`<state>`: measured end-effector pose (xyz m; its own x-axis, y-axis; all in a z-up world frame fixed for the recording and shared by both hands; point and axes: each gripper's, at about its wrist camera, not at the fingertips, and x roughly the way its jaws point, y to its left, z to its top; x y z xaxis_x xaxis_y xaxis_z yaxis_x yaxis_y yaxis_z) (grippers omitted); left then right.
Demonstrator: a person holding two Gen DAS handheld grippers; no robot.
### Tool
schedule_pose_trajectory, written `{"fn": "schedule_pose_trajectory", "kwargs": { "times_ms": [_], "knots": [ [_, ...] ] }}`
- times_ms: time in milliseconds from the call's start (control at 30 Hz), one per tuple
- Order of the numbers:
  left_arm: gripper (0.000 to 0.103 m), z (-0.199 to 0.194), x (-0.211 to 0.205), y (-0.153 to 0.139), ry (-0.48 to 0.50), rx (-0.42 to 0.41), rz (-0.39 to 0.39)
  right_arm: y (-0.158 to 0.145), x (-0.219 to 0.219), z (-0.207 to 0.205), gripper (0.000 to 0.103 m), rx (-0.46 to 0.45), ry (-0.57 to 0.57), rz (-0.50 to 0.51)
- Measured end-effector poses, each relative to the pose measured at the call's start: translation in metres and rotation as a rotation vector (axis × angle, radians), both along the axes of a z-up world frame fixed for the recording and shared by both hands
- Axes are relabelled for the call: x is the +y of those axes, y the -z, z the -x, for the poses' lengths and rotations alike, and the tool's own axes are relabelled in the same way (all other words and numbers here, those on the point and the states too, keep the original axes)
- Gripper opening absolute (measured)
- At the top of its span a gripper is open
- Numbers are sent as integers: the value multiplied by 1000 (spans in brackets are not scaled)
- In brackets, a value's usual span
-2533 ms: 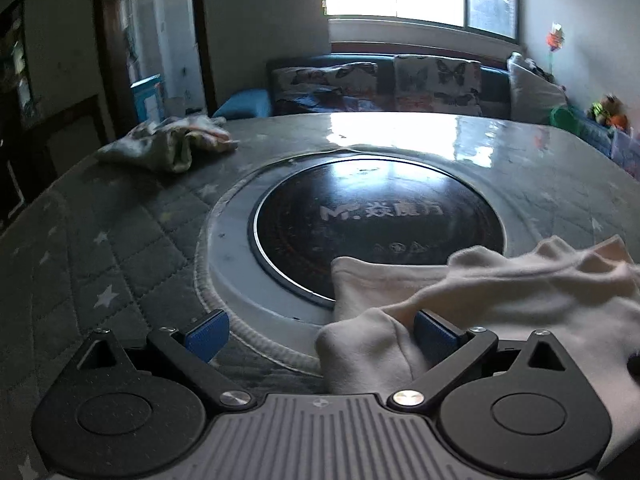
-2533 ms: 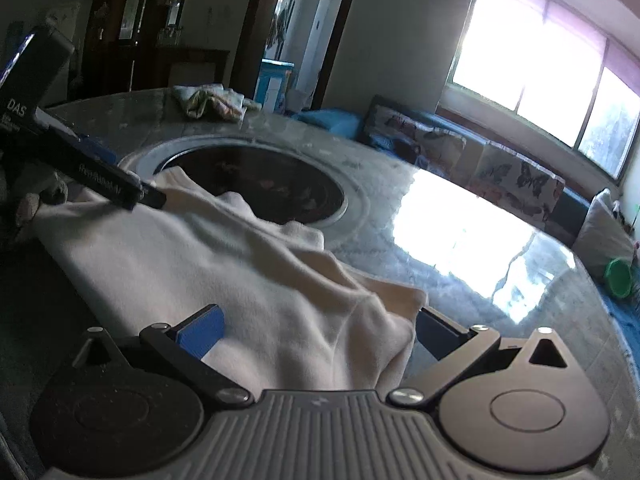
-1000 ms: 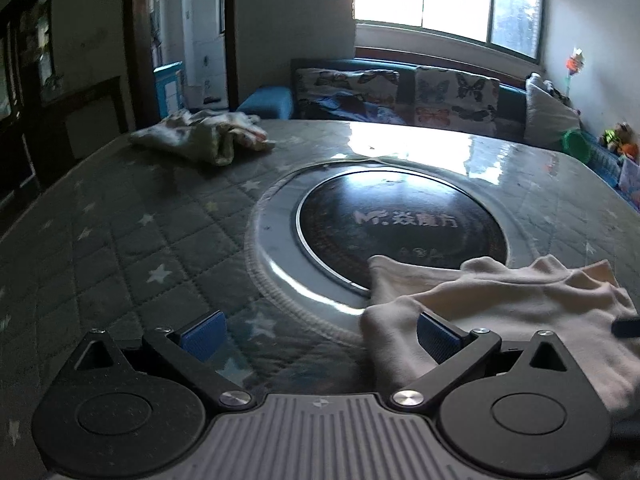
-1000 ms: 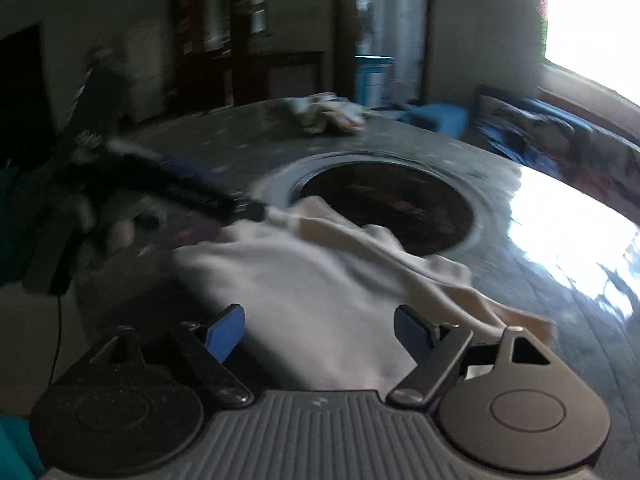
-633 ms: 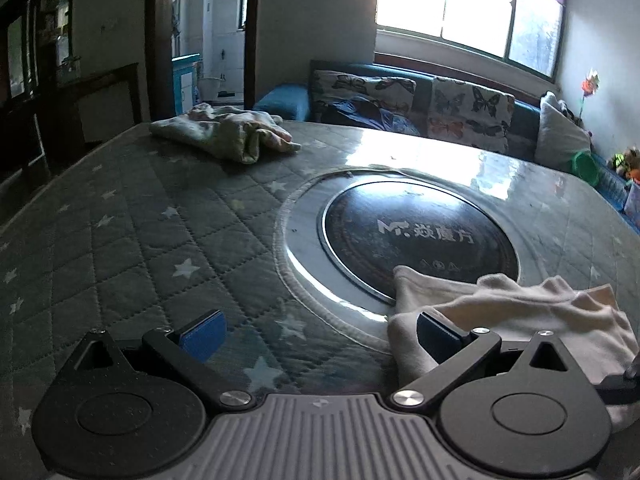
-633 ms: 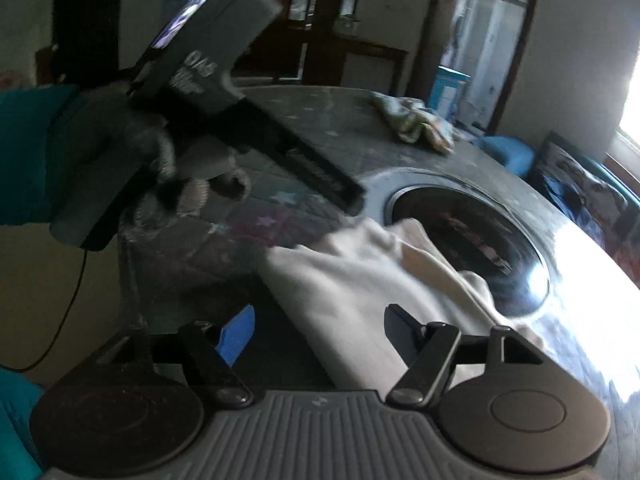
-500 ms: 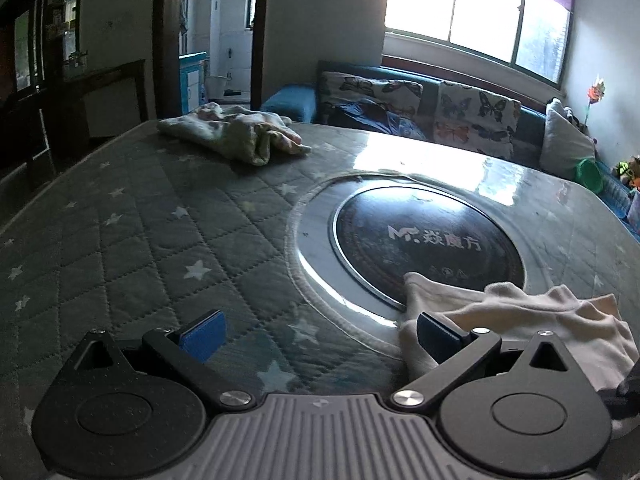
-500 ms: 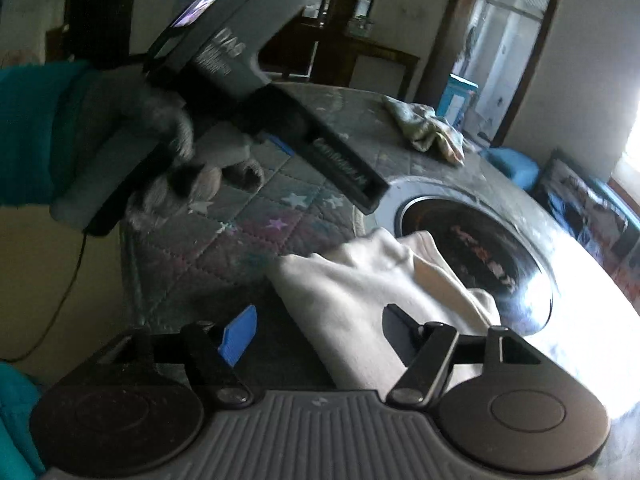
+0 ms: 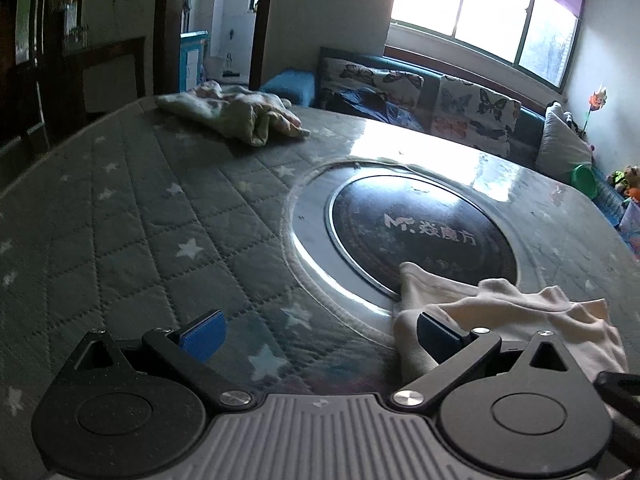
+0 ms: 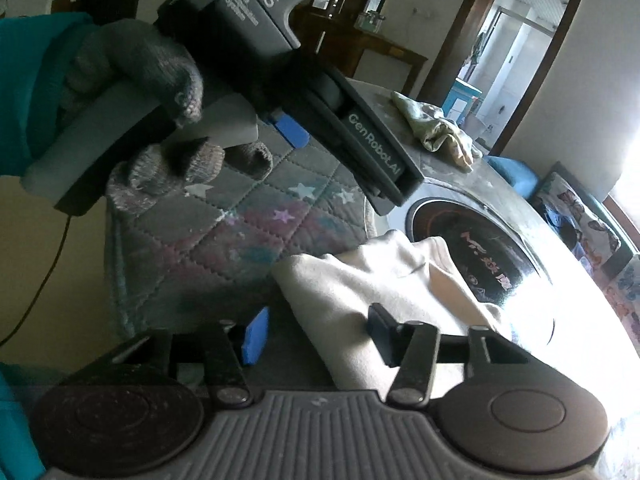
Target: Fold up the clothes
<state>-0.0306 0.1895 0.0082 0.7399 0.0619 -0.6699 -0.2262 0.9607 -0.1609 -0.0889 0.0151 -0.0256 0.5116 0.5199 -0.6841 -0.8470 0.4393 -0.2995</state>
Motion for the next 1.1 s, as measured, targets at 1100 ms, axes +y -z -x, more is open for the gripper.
{"fn": "schedule_pose_trajectory", "kwargs": {
  "times_ms": [1100],
  "knots": [
    [79,-19,0,30,22,68,718,-39,-74,-42,12,291,154,-465]
  ]
}}
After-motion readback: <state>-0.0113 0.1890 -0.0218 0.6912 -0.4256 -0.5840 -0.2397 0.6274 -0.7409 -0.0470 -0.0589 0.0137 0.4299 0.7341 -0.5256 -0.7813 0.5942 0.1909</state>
